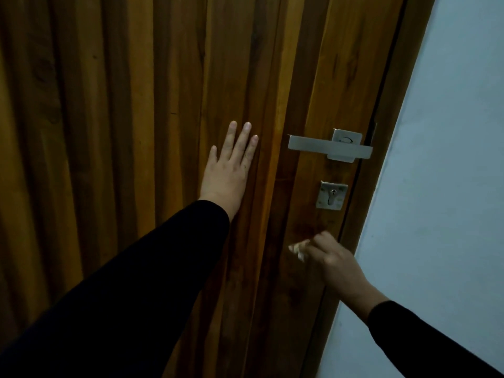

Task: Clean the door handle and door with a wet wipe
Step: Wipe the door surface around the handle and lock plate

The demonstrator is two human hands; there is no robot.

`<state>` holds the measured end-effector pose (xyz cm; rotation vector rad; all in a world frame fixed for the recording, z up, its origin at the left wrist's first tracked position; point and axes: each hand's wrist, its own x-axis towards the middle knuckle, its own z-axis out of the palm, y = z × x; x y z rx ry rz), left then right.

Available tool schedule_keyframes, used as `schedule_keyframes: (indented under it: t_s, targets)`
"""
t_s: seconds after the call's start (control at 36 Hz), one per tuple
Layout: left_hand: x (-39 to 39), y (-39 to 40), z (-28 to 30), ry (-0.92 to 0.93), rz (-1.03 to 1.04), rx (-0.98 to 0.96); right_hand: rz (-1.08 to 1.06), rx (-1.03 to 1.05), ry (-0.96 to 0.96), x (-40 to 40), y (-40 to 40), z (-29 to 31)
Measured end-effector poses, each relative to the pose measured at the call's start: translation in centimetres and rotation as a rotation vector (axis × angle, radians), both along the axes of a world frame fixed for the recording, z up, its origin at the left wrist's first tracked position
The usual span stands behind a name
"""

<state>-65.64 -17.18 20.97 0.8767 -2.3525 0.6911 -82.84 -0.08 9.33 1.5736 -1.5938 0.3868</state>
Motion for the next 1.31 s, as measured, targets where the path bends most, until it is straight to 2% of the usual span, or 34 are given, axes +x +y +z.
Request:
schedule_keyframes:
  t_s: [0.11,0.22,0.33,0.61,0.69,0.86,1.0,1.19,1.31]
  targets:
    - [0.0,0.1,0.0,-0.002,0.004,0.005,0.011,-0.177,-0.050,0.6,0.0,3.9]
    - [-0.1,0.1,0.0,-0.002,0.010,0.011,-0.064,-0.208,-0.055,0.6,-0.4,5.7]
    - [-0.1,0.1,0.0,-0.004,0.007,0.019,-0.131,-0.190,-0.037,0.5,-1.1,5.2]
    - [-0.1,0.1,0.1,-0.021,0.000,0.012,-0.108,-0.263,-0.077,0.0,-1.7,4.1]
    - [0.0,0.1,0.2,-0.021,-0.002,0.021,-0.085,-0.243,-0.093,0.0,-1.4,3.4]
    - [0.0,0.3,0.1,-0.010,-0.002,0.030,-0.108,-0.064,-0.111,0.2,-0.3,1.0]
    - [0.1,0.8,0.2,-0.002,0.012,0.035,-0.118,0.079,-0.123,0.3,0.5,2.2]
    - [0.4,1.4,0.7,-0.019,-0.024,0.124,0.002,-0.007,-0.098,0.3,1.9,6.8]
    - [0.1,2.1,0.9,0.005,-0.006,0.138,0.026,-0.129,-0.082,0.4,2.2,9.4]
